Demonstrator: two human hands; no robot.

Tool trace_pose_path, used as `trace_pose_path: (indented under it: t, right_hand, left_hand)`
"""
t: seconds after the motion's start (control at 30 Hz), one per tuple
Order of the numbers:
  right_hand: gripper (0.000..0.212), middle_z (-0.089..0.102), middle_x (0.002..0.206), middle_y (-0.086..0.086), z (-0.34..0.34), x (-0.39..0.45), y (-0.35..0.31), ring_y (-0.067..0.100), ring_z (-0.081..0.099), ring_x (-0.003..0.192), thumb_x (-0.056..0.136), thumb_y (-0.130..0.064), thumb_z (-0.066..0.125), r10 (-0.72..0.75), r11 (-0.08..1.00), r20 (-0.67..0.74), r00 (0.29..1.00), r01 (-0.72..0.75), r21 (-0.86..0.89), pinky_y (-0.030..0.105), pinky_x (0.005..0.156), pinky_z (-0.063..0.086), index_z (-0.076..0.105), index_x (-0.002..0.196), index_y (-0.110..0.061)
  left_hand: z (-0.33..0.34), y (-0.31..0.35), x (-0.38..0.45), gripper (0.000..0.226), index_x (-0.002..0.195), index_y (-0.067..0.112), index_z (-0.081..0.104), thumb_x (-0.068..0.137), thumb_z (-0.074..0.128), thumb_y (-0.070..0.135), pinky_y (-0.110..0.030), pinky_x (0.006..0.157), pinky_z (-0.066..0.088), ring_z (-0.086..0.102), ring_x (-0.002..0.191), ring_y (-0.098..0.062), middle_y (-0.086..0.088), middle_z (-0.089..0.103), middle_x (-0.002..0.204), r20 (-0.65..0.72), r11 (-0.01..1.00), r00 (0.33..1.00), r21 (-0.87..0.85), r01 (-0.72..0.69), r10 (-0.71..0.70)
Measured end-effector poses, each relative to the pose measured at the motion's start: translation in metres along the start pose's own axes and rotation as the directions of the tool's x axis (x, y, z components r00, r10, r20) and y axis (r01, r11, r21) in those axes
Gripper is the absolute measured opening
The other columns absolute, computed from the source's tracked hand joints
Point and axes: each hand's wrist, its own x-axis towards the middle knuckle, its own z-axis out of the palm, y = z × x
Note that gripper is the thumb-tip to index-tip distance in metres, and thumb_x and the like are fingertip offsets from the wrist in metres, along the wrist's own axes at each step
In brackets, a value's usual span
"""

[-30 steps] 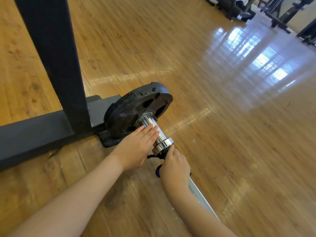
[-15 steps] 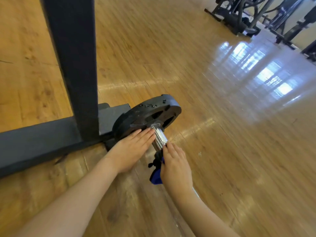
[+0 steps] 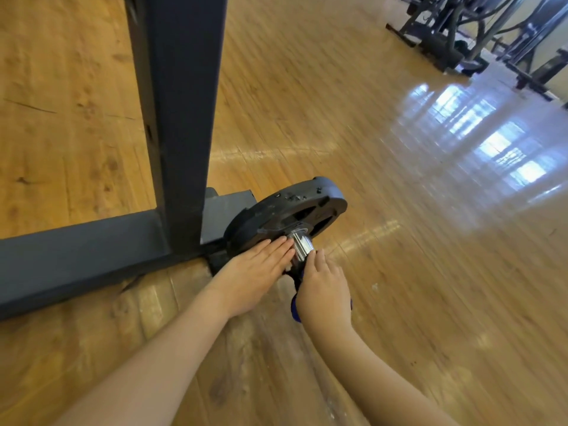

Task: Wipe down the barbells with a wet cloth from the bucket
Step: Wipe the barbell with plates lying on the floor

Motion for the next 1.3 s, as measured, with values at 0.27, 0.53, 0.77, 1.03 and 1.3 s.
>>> trace_pose_path:
  t: [0.27, 0.53, 0.77, 1.03, 1.3]
  right_hand:
    - [0.054, 0.027, 0.152, 0.014, 0.003, 0.028, 0.004, 0.025, 0.026, 0.14, 0.097, -0.016, 0.038, -0.096, 0.992, -0.053, 0.994, 0.1, 0.08, 0.033, 0.114, 0.024, 0.024, 0.148, -0.004]
    - [0.056, 0.019, 0.156, 0.004, -0.005, 0.014, 0.02, 0.02, 0.025, 0.141, 0.098, -0.019, 0.041, -0.146, 0.978, -0.058, 0.988, 0.152, 0.145, 0.026, 0.112, 0.021, 0.022, 0.149, -0.01]
    - [0.063, 0.058, 0.13, 0.009, 0.007, 0.01, 0.019, 0.022, 0.055, 0.121, 0.062, -0.021, 0.08, -0.278, 0.961, -0.008, 0.961, 0.278, -0.017, 0.036, 0.102, 0.033, 0.063, 0.122, -0.009]
    - [0.057, 0.005, 0.158, 0.01, -0.004, 0.027, -0.002, 0.022, 0.006, 0.146, 0.1, -0.019, 0.032, -0.146, 0.985, -0.023, 0.989, 0.147, 0.093, 0.03, 0.116, 0.005, 0.009, 0.15, -0.007]
    - [0.043, 0.05, 0.135, 0.001, -0.002, 0.005, 0.022, 0.02, 0.051, 0.114, 0.097, -0.023, 0.042, 0.1, 0.962, 0.056, 0.993, -0.111, 0.248, 0.03, 0.094, 0.044, 0.039, 0.139, -0.014]
  left_hand:
    - [0.0, 0.0, 0.004, 0.056, 0.14, -0.001, -0.017, 0.102, 0.018, 0.021, -0.036, 0.106, -0.018, -0.015, 0.144, -0.027, -0.016, -0.015, 0.156, -0.005, 0.999, 1.0, 0.042, -0.027, 0.027]
    - [0.001, -0.003, 0.002, 0.055, 0.136, -0.002, -0.02, 0.103, 0.018, 0.021, -0.038, 0.106, -0.016, -0.013, 0.144, -0.029, -0.018, -0.013, 0.156, 0.002, 0.996, 0.999, 0.065, -0.055, 0.055]
    - [-0.002, -0.006, -0.001, 0.052, 0.135, -0.002, -0.02, 0.103, 0.015, 0.02, -0.037, 0.103, -0.019, -0.013, 0.144, -0.028, -0.018, -0.013, 0.156, 0.03, 0.995, 0.996, 0.05, -0.086, 0.085]
    - [-0.005, -0.005, 0.003, 0.053, 0.147, -0.004, 0.001, 0.102, 0.018, 0.019, -0.038, 0.112, -0.012, -0.008, 0.145, -0.03, -0.02, -0.007, 0.156, 0.043, 0.993, 0.996, 0.084, -0.077, 0.074]
    - [0.0, -0.005, 0.001, 0.057, 0.136, -0.002, -0.019, 0.102, 0.022, 0.02, -0.037, 0.106, -0.016, -0.01, 0.145, -0.028, -0.018, -0.011, 0.157, 0.034, 0.993, 0.998, 0.107, -0.055, 0.051]
